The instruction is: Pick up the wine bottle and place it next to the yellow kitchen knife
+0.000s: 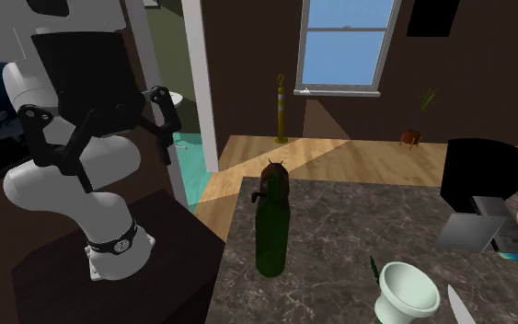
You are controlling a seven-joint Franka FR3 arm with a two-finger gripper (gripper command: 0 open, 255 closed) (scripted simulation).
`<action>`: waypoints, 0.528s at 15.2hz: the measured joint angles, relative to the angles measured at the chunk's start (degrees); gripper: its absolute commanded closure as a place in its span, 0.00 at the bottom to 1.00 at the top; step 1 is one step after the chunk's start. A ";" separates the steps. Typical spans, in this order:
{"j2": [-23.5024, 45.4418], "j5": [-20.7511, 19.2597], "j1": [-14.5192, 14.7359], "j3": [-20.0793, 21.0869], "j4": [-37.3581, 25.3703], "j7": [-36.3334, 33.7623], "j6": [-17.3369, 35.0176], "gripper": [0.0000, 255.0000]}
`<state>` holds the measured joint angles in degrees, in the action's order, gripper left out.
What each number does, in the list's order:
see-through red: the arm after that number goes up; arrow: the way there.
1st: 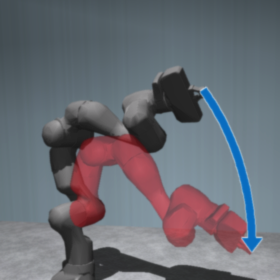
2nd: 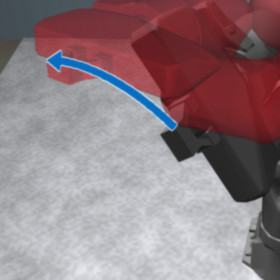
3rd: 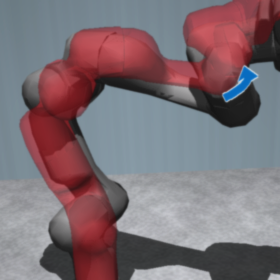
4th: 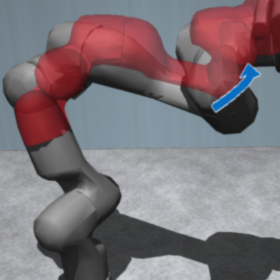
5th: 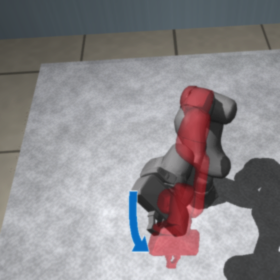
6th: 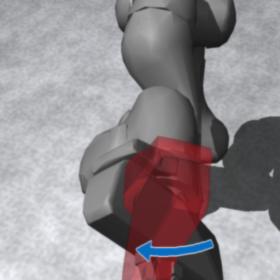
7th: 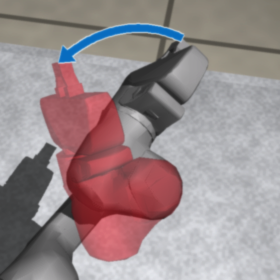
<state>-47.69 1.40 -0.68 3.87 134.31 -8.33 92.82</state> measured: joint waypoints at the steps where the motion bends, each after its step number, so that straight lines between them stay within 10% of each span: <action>1: 0.00 0.00 0.00 0.00 0.00 0.00 0.00 0.00; 8: 1.89 3.92 3.10 7.01 3.17 -5.10 5.19 0.00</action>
<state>-45.80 5.32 2.42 10.88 137.48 -13.43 98.02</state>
